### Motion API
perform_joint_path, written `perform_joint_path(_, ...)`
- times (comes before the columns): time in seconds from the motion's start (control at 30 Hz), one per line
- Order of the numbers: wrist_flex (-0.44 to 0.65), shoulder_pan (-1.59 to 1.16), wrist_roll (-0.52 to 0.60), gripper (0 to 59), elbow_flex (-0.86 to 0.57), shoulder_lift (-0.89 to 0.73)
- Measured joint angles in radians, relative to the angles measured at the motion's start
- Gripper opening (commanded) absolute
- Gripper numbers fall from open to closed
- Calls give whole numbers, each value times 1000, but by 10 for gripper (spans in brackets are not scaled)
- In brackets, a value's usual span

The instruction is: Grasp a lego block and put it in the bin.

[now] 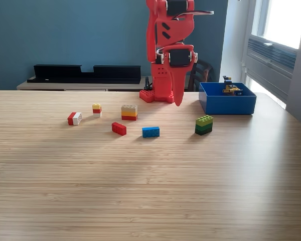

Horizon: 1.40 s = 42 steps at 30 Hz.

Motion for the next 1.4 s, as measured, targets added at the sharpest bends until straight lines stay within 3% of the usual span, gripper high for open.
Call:
perform_joint_path(0.4, -21, -29, 0, 0, 15, 0)
perform_joint_path(0.7, -21, -218, -38, 3, 44, 0)
perform_joint_path(0.73, -21, -236, -48, 20, 49, 0)
perform_joint_path(0.87, -21, -258, -98, 231, 61, 0)
perform_joint_path(0.93, -21, -265, -135, 276, 61, 0)
perform_joint_path(1.13, 15, -265, -239, 328, 61, 0)
perform_joint_path(1.4, 63, -265, -354, 336, 61, -8)
